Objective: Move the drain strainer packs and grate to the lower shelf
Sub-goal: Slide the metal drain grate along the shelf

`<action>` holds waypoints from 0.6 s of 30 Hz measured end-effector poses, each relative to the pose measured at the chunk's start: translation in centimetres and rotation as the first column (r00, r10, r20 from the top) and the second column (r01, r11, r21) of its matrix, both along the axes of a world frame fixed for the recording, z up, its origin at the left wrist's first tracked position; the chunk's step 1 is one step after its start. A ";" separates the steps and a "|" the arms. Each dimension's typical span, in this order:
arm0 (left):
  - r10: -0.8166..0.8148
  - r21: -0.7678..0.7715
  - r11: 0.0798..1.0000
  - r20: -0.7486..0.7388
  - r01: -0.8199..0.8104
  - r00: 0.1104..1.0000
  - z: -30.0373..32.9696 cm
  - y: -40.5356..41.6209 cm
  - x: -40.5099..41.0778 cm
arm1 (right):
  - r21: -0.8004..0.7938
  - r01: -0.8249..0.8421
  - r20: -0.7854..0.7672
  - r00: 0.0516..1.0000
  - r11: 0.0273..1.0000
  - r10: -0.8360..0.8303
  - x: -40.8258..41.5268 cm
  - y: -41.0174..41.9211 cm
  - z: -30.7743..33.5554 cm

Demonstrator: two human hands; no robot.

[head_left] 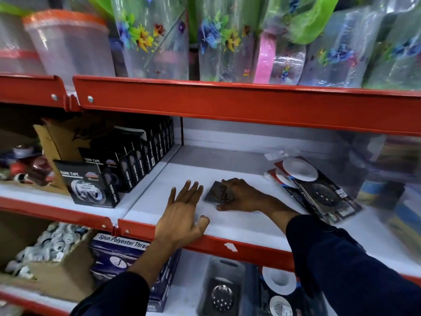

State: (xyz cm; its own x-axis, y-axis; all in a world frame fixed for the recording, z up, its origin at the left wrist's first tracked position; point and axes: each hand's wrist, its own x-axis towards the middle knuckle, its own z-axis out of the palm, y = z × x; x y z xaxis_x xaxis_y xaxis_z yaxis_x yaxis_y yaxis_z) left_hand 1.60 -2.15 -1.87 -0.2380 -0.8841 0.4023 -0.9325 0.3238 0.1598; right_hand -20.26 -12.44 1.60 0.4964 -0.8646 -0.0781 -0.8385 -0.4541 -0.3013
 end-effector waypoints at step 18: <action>0.003 -0.027 1.000 0.007 -0.002 1.000 -0.1 0.2 0.3 | -0.510 0.376 0.011 0.902 0.773 -0.432 -13.5 3.8 2.1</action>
